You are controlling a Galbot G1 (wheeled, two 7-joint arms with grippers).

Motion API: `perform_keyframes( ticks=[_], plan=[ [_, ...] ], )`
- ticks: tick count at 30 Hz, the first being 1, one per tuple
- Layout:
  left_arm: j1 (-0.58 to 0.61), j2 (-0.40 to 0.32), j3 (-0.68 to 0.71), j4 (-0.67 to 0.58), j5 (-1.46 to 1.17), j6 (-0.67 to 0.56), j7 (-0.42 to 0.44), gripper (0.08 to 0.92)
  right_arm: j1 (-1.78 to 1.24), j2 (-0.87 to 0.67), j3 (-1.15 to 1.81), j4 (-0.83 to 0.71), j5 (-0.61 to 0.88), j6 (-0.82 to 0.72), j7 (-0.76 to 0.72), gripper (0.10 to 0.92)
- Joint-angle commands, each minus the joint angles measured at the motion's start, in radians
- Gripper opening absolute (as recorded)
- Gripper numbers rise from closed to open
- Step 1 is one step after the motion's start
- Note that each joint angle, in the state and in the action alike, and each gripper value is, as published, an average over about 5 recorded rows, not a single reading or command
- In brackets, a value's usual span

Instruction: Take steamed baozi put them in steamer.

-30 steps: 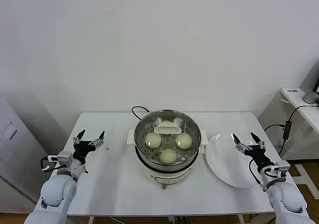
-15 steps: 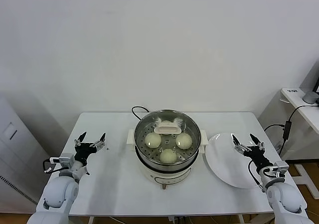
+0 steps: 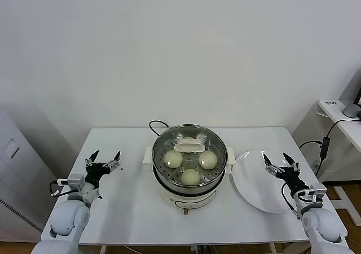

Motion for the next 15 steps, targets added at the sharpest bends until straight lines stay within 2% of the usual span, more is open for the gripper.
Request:
perform_keyframes(
  ticks=[1,15],
  plan=[
    [0.001,0.0,0.001,0.002,-0.008,0.002,0.001,0.823,-0.001,0.0,0.005,0.001,-0.008,-0.004,0.001,0.823],
    [0.005,0.001,0.0,-0.007,-0.018,0.011,0.0,0.823,-0.004,0.006,0.008,0.004,-0.019,-0.004,0.001,0.823]
  ],
)
